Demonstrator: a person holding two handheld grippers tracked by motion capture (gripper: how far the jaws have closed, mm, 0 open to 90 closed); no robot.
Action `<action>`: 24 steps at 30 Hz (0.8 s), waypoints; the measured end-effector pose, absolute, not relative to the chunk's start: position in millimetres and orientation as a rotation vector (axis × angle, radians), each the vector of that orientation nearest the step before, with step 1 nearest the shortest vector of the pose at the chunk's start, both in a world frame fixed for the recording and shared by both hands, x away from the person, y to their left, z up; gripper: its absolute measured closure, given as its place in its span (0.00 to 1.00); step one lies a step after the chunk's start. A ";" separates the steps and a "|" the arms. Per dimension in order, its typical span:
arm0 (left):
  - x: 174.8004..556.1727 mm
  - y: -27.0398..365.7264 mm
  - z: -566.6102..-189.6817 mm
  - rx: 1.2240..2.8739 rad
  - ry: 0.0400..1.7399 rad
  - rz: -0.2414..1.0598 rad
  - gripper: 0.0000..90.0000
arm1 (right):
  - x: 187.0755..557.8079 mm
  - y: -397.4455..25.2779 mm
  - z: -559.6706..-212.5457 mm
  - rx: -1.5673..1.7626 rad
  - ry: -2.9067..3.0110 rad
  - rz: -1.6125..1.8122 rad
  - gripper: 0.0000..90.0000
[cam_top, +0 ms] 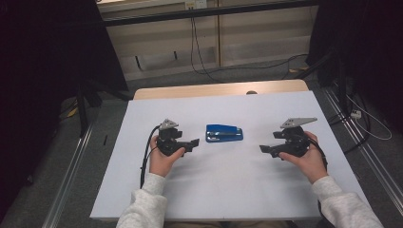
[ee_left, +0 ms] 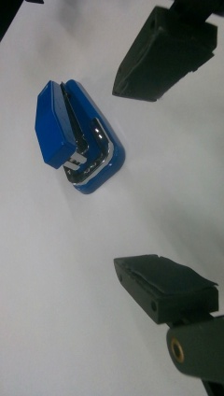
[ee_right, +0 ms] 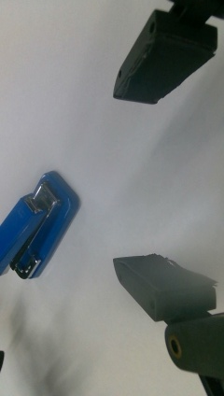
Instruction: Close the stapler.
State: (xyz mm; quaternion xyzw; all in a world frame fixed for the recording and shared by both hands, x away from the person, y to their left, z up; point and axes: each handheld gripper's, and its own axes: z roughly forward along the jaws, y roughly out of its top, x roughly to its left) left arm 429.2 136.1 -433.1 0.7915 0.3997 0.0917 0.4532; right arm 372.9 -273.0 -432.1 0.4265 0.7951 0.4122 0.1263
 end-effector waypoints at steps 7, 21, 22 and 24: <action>419.4 150.7 -428.6 1.963 0.981 0.255 0.12 | 360.4 -275.0 -431.3 1.241 2.337 1.194 0.16; 401.9 181.0 -420.3 1.922 0.995 0.287 0.10 | 333.8 -280.7 -427.3 1.214 2.346 1.189 0.14; 400.6 182.3 -419.6 1.913 0.999 0.291 0.10 | 332.7 -281.3 -427.2 1.210 2.347 1.185 0.14; 398.5 185.8 -418.6 1.909 0.993 0.298 0.10 | 330.1 -282.7 -427.3 1.211 2.351 1.188 0.14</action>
